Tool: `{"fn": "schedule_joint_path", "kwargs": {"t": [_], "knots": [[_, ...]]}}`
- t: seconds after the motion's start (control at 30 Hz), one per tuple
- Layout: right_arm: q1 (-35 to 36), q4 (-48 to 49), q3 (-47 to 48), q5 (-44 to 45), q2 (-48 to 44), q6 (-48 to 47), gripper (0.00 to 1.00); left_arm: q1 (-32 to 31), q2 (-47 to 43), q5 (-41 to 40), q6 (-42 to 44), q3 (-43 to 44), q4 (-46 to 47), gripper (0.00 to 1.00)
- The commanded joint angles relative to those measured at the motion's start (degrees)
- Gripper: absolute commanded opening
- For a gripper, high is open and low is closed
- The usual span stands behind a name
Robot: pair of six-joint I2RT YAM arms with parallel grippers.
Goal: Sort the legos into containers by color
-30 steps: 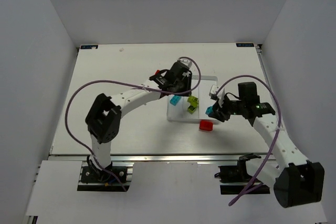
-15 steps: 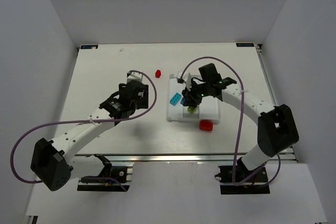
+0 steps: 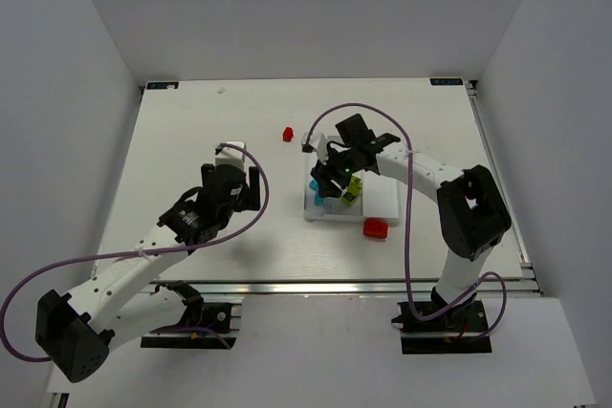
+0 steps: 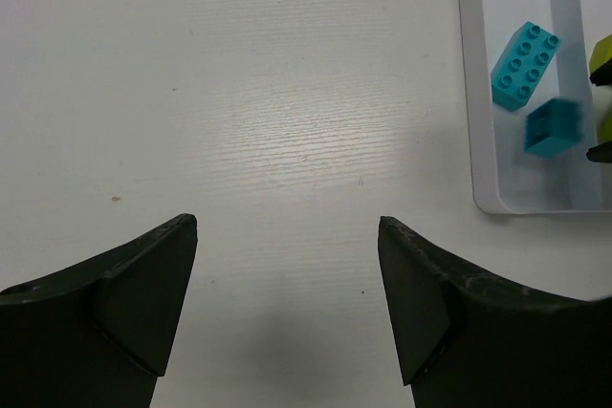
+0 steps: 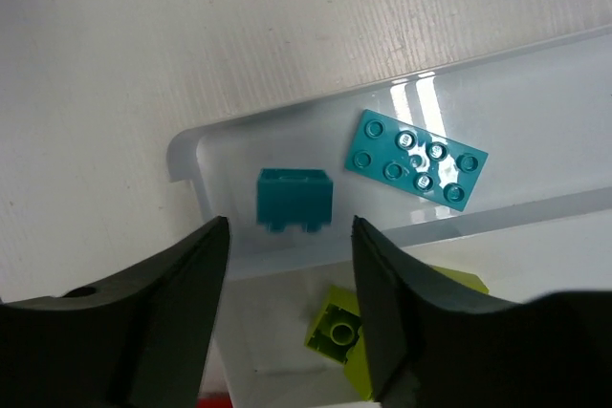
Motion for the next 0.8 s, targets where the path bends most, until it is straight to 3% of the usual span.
{"fn": "schedule_joint_path", "kwargs": {"t": [0.0, 0.07, 0.17, 0.33, 0.43, 0.47, 0.5, 0.57, 0.63, 0.67, 0.77], "knots": [[0.0, -0.86, 1.54, 0.09, 0.62, 0.18, 0.63, 0.05, -1.06, 1.03, 0.35, -0.53, 1.51, 0.86], [-0.09, -0.95, 1.72, 0.09, 0.71, 0.44, 0.7, 0.05, -1.06, 1.03, 0.35, -0.53, 1.43, 0.86], [-0.36, -1.13, 1.28, 0.09, -0.43, 0.44, 0.71, 0.05, -1.33, 1.03, 0.35, -0.61, 1.51, 0.87], [-1.32, -1.22, -4.14, -3.57, -8.76, -3.49, 0.61, 0.05, -2.11, 1.03, 0.53, -0.61, 1.6, 0.87], [-2.82, -3.23, -11.25, -7.46, -18.6, -9.29, 0.44, 0.05, -3.43, 1.12, 0.61, -0.7, 1.69, 0.87], [-3.34, -3.5, -13.11, -6.86, -23.06, -9.66, 0.25, 0.05, -3.78, 1.12, 0.7, -0.79, 1.78, 0.87], [-3.52, -3.59, -14.87, -5.55, -25.28, -9.4, 0.14, 0.05, -4.13, 1.38, 0.7, -0.88, 1.86, 0.87], [-4.3, -4.46, -20.06, -1.77, -29.95, -8.44, 0.03, 0.05, -5.1, 1.56, 0.96, -0.88, 1.95, 0.87], [-4.83, -4.99, -22.61, 2.35, -32.5, -6.86, 0.12, 0.05, -5.63, 1.91, 0.97, -0.96, 2.04, 0.87], [-5.36, -6.56, -24.45, 3.6, -33.99, -5.81, 0.36, 0.05, -6.15, 1.91, 1.14, -1.05, 2.13, 0.87], [-6.42, -9.99, -25.61, 7.12, -35.67, -3.26, 0.58, 0.05, -6.69, 2.17, 1.14, -1.05, 2.13, 0.87]]}}
